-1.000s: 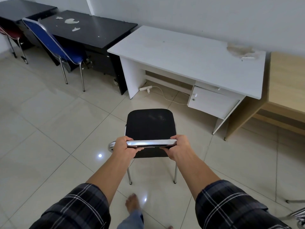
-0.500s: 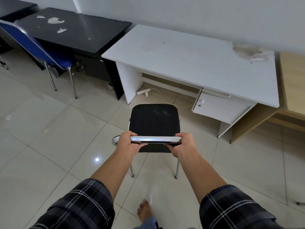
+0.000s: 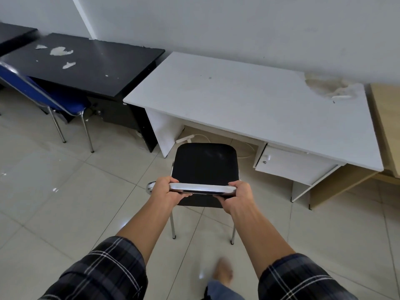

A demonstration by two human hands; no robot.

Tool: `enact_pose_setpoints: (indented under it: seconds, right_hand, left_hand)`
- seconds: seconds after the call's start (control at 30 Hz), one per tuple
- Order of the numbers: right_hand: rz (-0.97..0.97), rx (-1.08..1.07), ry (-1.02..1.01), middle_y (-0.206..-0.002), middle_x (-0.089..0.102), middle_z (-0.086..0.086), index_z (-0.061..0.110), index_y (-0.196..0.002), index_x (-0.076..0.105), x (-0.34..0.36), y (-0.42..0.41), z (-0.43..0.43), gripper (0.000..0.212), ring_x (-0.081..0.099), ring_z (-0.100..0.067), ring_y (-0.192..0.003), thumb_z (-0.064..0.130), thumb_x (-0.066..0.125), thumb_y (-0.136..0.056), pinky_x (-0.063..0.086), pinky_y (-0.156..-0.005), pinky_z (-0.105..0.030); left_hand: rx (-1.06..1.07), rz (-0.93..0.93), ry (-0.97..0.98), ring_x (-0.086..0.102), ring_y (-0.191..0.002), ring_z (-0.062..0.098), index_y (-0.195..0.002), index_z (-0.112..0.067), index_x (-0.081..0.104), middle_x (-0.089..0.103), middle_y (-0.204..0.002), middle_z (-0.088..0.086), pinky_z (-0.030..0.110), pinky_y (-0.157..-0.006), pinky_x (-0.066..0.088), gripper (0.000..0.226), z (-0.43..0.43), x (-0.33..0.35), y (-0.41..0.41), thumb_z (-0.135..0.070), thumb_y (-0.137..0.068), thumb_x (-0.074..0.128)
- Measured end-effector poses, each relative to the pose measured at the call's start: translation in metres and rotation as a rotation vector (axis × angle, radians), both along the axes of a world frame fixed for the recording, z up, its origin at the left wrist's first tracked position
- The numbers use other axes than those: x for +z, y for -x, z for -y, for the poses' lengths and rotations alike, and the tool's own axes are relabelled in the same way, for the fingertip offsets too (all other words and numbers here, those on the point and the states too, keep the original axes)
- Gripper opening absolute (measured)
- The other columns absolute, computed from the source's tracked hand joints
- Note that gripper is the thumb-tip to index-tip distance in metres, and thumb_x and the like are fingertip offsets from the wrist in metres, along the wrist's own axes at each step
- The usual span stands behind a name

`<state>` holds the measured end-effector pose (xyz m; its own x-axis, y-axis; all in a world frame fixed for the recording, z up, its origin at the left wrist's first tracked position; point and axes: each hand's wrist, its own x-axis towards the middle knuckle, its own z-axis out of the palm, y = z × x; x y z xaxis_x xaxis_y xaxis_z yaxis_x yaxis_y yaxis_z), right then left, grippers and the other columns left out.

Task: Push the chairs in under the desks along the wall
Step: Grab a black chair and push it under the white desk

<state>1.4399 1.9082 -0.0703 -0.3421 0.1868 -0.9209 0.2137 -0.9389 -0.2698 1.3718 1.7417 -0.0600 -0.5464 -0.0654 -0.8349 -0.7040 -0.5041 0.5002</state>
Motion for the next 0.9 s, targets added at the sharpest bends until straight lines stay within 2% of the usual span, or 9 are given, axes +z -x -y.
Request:
enact_pose_setpoints:
  seconds: [0.07, 0.2, 0.33, 0.4, 0.47, 0.53, 0.7, 0.8, 0.9]
  right_hand:
    - [-0.004, -0.015, 0.009, -0.107, 0.059, -0.025, 0.002, -0.101, 0.054, 0.000, 0.018, -0.009, 0.020, 0.063, -0.049, -0.106, -0.005, 0.064, -0.085, 0.060, -0.078, -0.064]
    - [0.009, -0.048, 0.033, -0.109, 0.059, -0.025, 0.002, -0.109, 0.056, 0.001, 0.043, -0.020, 0.027, 0.063, -0.049, -0.108, -0.005, 0.065, -0.085, 0.061, -0.083, -0.064]
    - [-0.002, -0.074, 0.038, -0.109, 0.059, -0.026, 0.002, -0.111, 0.057, 0.002, 0.063, -0.033, 0.027, 0.063, -0.048, -0.104, -0.005, 0.064, -0.086, 0.060, -0.074, -0.063]
    - [-0.003, -0.085, 0.032, -0.108, 0.059, -0.026, 0.002, -0.108, 0.056, 0.004, 0.077, -0.039, 0.024, 0.063, -0.048, -0.098, -0.005, 0.064, -0.087, 0.059, -0.072, -0.062]
    - [-0.006, -0.104, 0.031, -0.108, 0.059, -0.026, 0.002, -0.104, 0.055, 0.004, 0.090, -0.041, 0.021, 0.062, -0.048, -0.096, -0.005, 0.064, -0.087, 0.059, -0.075, -0.062]
    - [-0.007, -0.136, 0.033, -0.108, 0.058, -0.026, 0.002, -0.109, 0.056, 0.004, 0.103, -0.041, 0.025, 0.062, -0.048, -0.096, -0.005, 0.065, -0.086, 0.060, -0.080, -0.064]
    - [-0.010, -0.182, 0.026, -0.109, 0.058, -0.025, 0.002, -0.110, 0.056, 0.004, 0.139, -0.036, 0.027, 0.062, -0.049, -0.102, -0.006, 0.065, -0.086, 0.060, -0.086, -0.066]
    - [-0.015, -0.226, 0.025, -0.111, 0.059, -0.025, 0.001, -0.107, 0.056, 0.004, 0.160, -0.032, 0.024, 0.062, -0.049, -0.107, -0.007, 0.064, -0.086, 0.059, -0.089, -0.066]
    - [-0.006, -0.253, 0.027, -0.111, 0.059, -0.025, 0.000, -0.113, 0.057, 0.002, 0.180, -0.026, 0.028, 0.062, -0.049, -0.111, -0.008, 0.063, -0.087, 0.059, -0.092, -0.066]
  left_hand:
    - [-0.007, 0.000, 0.003, 0.052, -0.092, 0.052, -0.097, -0.004, 0.048, 0.049, -0.112, 0.027, 0.074, -0.075, 0.045, 0.034, -0.008, -0.002, 0.022, 0.013, -0.068, 0.049]
    - [-0.019, 0.021, 0.001, 0.050, -0.097, 0.055, -0.096, -0.003, 0.047, 0.048, -0.113, 0.028, 0.077, -0.083, 0.041, 0.028, -0.023, -0.004, 0.054, 0.013, -0.073, 0.048]
    - [-0.033, 0.008, -0.016, 0.050, -0.094, 0.054, -0.096, -0.003, 0.047, 0.048, -0.112, 0.029, 0.076, -0.078, 0.042, 0.028, -0.036, -0.004, 0.079, 0.014, -0.074, 0.047]
    - [-0.051, 0.015, -0.021, 0.049, -0.098, 0.056, -0.098, -0.003, 0.046, 0.047, -0.112, 0.029, 0.077, -0.082, 0.041, 0.030, -0.043, -0.004, 0.095, 0.014, -0.073, 0.047]
    - [-0.075, 0.010, -0.019, 0.047, -0.105, 0.058, -0.099, -0.002, 0.047, 0.047, -0.112, 0.030, 0.078, -0.085, 0.038, 0.032, -0.048, -0.002, 0.111, 0.015, -0.072, 0.047]
    - [-0.099, 0.003, -0.018, 0.045, -0.108, 0.059, -0.101, 0.001, 0.048, 0.046, -0.113, 0.030, 0.078, -0.085, 0.038, 0.032, -0.051, 0.001, 0.128, 0.015, -0.072, 0.046]
    - [-0.158, -0.015, -0.014, 0.047, -0.097, 0.057, -0.096, -0.001, 0.048, 0.045, -0.109, 0.028, 0.078, -0.077, 0.040, 0.029, -0.051, 0.003, 0.170, 0.016, -0.072, 0.046]
    - [-0.177, -0.026, -0.023, 0.045, -0.100, 0.058, -0.095, -0.003, 0.047, 0.044, -0.109, 0.028, 0.079, -0.079, 0.039, 0.031, -0.049, 0.001, 0.195, 0.017, -0.072, 0.045]
    - [-0.198, -0.037, -0.028, 0.044, -0.101, 0.058, -0.091, -0.005, 0.046, 0.043, -0.108, 0.026, 0.081, -0.080, 0.038, 0.029, -0.047, -0.001, 0.220, 0.018, -0.073, 0.043]
